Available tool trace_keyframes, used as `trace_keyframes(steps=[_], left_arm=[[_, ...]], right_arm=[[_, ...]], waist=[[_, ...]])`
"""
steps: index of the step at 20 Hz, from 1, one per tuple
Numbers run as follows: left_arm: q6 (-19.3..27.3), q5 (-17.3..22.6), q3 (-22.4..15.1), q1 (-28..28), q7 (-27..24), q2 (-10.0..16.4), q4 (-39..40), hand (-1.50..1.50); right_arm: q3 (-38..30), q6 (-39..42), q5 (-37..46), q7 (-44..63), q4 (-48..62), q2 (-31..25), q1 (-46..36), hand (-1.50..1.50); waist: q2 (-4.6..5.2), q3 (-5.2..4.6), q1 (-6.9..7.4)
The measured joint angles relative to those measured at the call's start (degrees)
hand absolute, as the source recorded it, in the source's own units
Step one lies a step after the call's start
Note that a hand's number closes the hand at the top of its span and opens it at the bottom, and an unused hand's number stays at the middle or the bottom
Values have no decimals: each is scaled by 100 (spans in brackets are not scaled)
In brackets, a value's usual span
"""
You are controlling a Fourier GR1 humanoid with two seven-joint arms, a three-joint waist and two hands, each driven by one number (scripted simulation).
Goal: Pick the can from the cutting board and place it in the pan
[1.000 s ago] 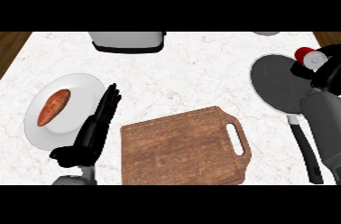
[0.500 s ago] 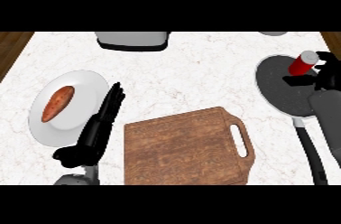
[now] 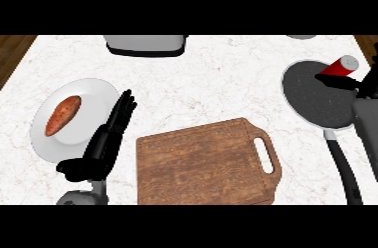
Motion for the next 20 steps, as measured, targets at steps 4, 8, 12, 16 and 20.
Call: trace_keyframes(steps=[4, 8, 12, 16, 20], left_arm=[[50, -39, 1, 49, -7, -22, -3, 0], [135, -79, -32, 202, -2, -58, -57, 0], [91, -19, 41, 250, -20, -24, -50, 0], [160, -88, 67, 198, 2, -39, -10, 0], [175, -108, 52, 258, -119, -61, 45, 0]], right_arm=[[-523, 169, -651, -759, -62, -46, 157, -150], [-847, 729, -1237, -1228, -218, -56, 326, -150], [-981, 1572, -1740, -1537, -535, -1, 708, -150], [-907, 2400, -2080, -1762, -1062, 117, 1304, -150], [-684, 2806, -2324, -1788, -1997, 461, 2028, -150]], waist=[[-36, -7, -77], [-91, -19, -178], [-132, -28, -276], [-158, -34, -344], [-167, -39, -366]])
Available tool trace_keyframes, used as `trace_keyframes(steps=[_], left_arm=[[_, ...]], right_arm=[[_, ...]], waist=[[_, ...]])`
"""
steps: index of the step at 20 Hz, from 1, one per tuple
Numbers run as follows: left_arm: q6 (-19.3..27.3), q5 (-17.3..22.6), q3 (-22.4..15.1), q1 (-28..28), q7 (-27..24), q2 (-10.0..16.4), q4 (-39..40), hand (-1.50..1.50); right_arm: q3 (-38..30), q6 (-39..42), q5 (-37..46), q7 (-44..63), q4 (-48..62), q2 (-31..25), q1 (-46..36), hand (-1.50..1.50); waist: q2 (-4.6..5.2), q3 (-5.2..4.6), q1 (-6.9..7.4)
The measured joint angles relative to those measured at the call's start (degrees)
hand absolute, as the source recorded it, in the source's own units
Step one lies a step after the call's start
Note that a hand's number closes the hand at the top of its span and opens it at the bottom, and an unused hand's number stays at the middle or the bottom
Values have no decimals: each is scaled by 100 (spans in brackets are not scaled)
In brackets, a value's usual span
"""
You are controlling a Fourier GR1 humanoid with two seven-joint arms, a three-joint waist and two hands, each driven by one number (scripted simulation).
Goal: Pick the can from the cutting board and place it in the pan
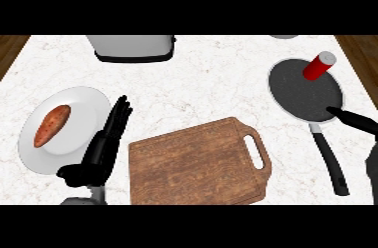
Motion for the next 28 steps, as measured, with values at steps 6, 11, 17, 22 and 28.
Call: trace_keyframes(steps=[6, 11, 17, 22, 28], left_arm=[[-54, 42, 86, -52, 161, 35, -97, 0], [-75, -16, 58, 34, 191, 19, -225, 0], [-92, -67, 55, 41, 149, -38, -209, 0], [-208, -5, 160, 56, 72, 9, -155, 0], [-84, -38, 102, -66, 276, -30, -220, 0]], right_arm=[[442, 190, -190, 443, -1561, 273, 1005, -150], [724, 194, -340, 630, -2373, 430, 1630, -150], [1019, -61, -330, 669, -2788, 621, 2093, -150], [1206, -261, -223, 825, -2884, 595, 2199, -150], [1280, -435, -73, 846, -3034, 456, 2334, -150]], waist=[[11, 2, 30], [20, 3, 54], [25, 4, 65], [27, 5, 71], [28, 6, 69]])
